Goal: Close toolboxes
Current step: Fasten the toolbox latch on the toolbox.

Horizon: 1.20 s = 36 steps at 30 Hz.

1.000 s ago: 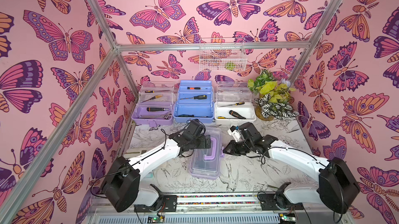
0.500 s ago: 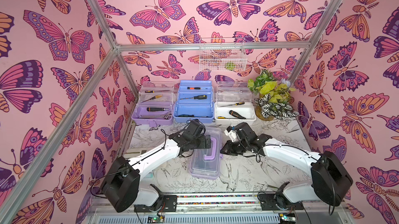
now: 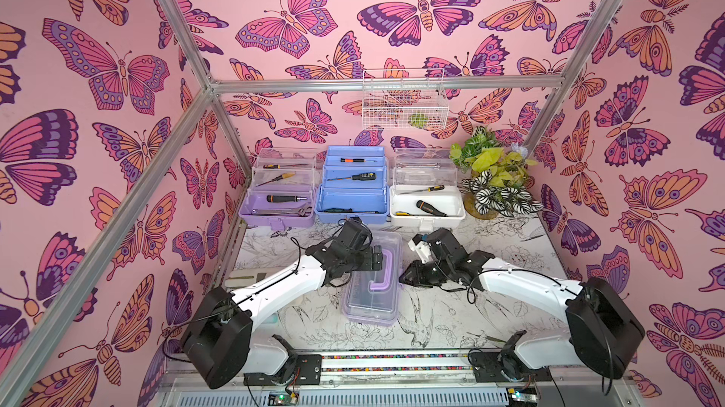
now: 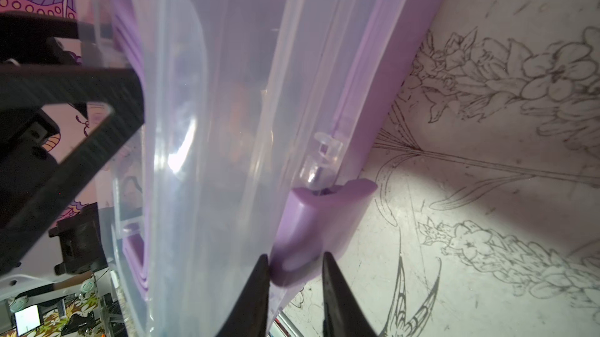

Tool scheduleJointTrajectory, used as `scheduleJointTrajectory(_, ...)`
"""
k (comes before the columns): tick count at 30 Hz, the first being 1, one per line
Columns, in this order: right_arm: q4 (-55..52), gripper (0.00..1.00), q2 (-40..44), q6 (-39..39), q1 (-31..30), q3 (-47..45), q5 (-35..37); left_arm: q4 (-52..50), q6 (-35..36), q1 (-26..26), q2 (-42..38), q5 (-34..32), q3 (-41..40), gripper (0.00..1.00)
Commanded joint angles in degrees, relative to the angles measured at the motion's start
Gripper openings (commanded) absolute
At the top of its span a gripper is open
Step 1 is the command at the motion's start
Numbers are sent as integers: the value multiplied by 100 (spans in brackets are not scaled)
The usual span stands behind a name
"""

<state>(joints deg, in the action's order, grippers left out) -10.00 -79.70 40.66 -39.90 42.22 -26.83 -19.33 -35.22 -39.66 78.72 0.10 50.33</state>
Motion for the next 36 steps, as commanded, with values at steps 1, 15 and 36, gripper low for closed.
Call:
scheduleJointTrajectory(1, 328, 29, -124, 168, -100, -196, -39, -669, -69, -59, 258, 319, -313, 97)
scheduleJointTrajectory(15, 2139, 27, -377, 619, -469, -437, -654, -460, -215, 17, 96, 571, -451, 92)
scheduleJointTrajectory(36, -1248, 29, 854, -1051, 98, 461, 711, -1435, 426, 568, -116, -393, -270, 86)
